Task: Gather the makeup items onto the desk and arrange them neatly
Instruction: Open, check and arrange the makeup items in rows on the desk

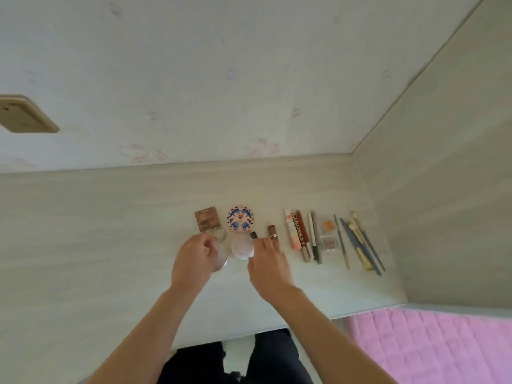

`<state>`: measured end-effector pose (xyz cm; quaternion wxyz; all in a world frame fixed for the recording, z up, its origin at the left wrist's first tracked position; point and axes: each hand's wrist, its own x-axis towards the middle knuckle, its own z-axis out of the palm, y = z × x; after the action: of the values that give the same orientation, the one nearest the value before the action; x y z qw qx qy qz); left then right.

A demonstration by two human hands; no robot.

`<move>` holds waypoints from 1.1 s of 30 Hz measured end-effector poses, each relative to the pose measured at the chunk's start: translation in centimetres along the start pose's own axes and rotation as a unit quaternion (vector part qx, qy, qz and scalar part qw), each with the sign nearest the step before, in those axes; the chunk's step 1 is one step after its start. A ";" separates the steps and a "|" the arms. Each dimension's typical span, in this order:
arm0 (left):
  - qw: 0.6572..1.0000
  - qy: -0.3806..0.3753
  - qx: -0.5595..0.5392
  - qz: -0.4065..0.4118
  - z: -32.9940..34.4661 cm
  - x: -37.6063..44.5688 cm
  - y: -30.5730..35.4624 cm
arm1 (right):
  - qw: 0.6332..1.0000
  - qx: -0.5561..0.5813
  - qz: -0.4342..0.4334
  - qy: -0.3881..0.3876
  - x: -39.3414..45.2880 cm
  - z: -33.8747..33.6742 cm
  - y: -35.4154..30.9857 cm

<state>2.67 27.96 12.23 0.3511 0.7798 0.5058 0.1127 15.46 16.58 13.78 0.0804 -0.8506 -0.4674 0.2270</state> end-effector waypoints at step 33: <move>0.991 -0.125 -0.053 -0.022 0.1 1.7 -5.9 | 0.981 -0.166 -0.047 0.092 2.1 7.4 -4.8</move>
<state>-0.66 30.82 7.95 0.4547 0.7566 0.4687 0.0334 9.36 20.41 8.23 -0.0087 -0.8467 -0.5283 0.0629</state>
